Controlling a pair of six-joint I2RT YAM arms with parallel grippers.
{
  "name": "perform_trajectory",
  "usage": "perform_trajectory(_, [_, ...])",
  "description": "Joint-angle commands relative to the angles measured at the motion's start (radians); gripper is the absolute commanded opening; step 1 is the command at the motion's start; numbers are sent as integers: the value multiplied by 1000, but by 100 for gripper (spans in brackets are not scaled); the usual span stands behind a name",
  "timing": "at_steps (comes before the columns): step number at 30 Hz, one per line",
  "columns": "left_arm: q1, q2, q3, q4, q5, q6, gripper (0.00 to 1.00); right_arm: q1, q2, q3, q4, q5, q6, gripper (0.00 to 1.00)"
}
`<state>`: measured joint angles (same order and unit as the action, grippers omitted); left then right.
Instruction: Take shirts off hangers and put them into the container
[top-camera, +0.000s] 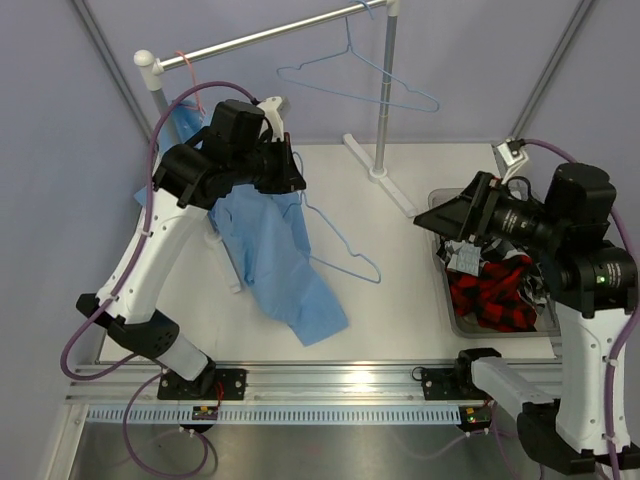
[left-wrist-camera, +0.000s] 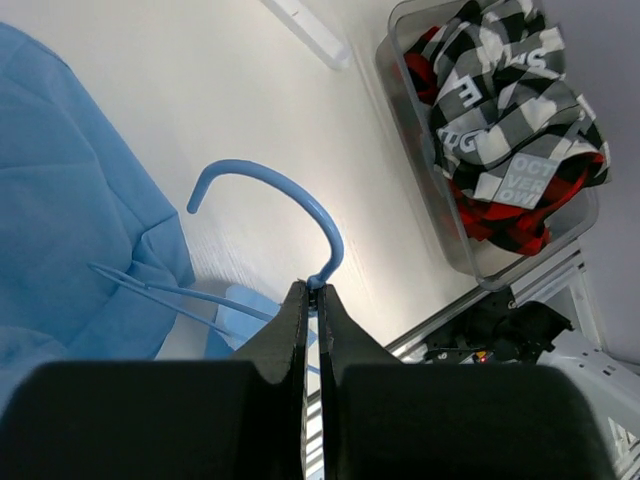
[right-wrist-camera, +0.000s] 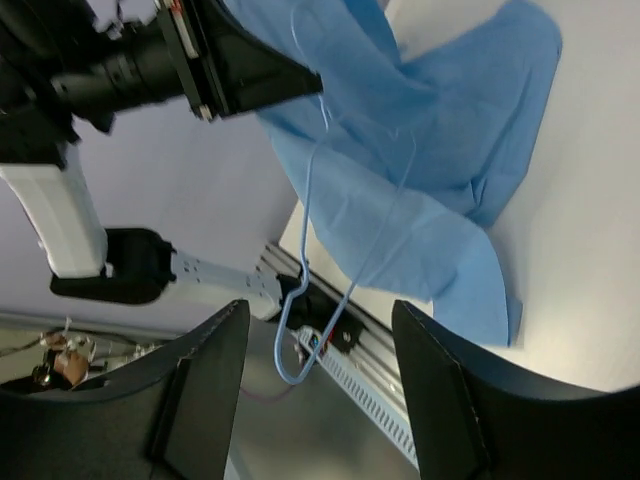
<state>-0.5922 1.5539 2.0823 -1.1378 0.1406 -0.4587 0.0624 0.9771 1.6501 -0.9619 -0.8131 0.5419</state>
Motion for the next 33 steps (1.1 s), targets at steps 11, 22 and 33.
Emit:
perform_trajectory(11, [-18, 83, 127, -79, -85, 46, 0, 461, 233, 244, -420, 282, -149, 62])
perform_trajectory(22, [-18, 90, 128, -71, -70, 51, 0, 556, 299, 197, -384, 315, -168, 58])
perform_trajectory(33, [-18, 109, 150, -77, -55, 66, 0, 657, 342, 168, -325, 350, -132, 46])
